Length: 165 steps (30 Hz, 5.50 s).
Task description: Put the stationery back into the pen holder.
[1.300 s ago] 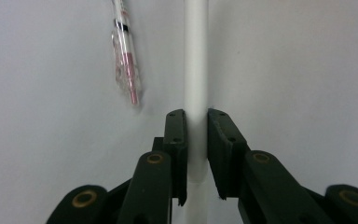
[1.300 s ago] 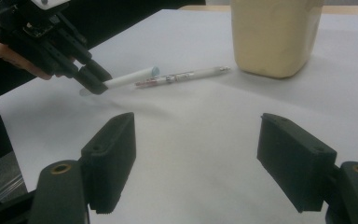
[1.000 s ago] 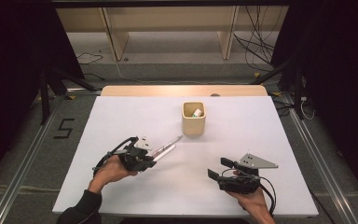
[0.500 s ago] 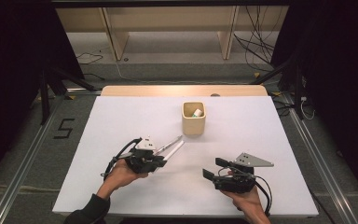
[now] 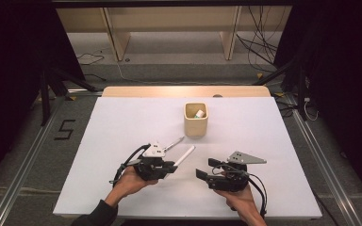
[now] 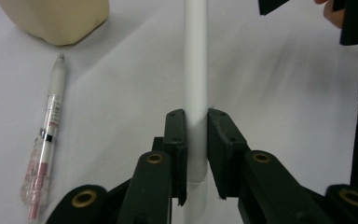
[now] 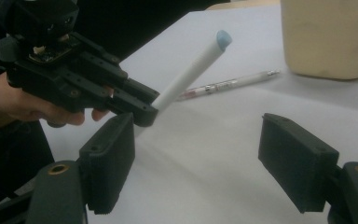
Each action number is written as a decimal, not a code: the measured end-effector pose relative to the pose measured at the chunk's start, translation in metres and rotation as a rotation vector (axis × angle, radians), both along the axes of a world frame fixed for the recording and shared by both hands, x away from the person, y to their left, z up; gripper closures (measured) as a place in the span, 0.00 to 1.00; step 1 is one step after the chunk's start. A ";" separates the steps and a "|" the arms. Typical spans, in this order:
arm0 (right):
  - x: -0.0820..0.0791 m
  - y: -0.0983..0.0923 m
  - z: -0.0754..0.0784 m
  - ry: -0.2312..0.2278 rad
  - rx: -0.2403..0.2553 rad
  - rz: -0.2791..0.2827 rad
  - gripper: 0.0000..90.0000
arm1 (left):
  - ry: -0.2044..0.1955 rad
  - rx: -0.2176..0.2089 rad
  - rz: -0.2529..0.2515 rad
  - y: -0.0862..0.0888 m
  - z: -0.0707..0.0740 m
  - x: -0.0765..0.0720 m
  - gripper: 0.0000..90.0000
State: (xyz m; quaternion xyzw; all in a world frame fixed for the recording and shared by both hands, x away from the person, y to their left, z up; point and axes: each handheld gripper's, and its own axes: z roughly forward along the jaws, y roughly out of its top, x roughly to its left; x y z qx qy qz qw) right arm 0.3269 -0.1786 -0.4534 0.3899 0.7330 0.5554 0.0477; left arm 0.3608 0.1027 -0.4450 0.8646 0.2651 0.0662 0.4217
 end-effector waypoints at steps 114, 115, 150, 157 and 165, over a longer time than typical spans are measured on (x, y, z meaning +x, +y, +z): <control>0.081 -0.013 0.078 -0.095 0.151 -0.176 0.87 | -0.038 -0.032 0.293 0.064 -0.006 -0.001 0.20; 0.083 -0.012 0.080 -0.096 0.150 -0.179 0.87 | -0.038 -0.031 0.294 0.065 -0.007 -0.001 0.20; 0.153 0.004 0.107 -0.061 0.141 -0.295 0.87 | -0.034 -0.013 0.295 0.068 -0.008 0.002 0.20; 0.162 0.006 0.103 -0.044 0.122 -0.318 0.87 | -0.032 -0.015 0.297 0.068 -0.008 0.002 0.20; 0.172 0.010 0.094 -0.020 0.095 -0.337 0.87 | -0.035 -0.015 0.293 0.068 -0.008 0.002 0.20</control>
